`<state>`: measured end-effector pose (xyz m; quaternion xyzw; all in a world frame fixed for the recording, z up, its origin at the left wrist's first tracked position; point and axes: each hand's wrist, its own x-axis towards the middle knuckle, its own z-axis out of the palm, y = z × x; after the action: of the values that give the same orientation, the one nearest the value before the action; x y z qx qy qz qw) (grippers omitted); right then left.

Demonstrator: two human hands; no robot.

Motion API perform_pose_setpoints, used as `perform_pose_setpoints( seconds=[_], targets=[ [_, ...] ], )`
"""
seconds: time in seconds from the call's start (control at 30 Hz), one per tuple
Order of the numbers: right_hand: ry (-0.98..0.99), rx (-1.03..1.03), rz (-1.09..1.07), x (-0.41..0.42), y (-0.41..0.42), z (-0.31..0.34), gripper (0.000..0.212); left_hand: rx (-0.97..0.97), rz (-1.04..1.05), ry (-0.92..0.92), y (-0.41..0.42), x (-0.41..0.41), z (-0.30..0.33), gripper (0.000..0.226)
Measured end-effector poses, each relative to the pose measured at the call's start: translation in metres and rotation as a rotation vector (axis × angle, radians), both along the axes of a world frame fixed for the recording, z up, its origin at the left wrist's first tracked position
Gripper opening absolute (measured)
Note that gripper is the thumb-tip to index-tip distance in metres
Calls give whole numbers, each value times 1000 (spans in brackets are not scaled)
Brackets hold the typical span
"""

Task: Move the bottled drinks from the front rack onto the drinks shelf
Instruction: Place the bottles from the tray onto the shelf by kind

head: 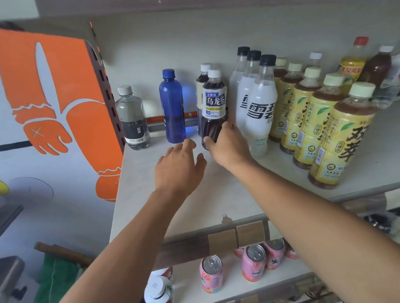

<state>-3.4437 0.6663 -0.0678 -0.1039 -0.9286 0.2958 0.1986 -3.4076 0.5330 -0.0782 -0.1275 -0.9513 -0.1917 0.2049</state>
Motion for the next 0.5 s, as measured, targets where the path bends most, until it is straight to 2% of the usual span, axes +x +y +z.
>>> perform_pose_setpoints(
  seconds=[0.2,0.33,0.5],
  targets=[
    [72,199,72,83,8,26,41,99,-116,55,-1,29,15,29],
    [96,333,10,145,18,27,39,172,-254,112,8,60,20,26],
    [138,353,-116,233,41,29,37,204,-461,100,41,111,22,27]
  ],
)
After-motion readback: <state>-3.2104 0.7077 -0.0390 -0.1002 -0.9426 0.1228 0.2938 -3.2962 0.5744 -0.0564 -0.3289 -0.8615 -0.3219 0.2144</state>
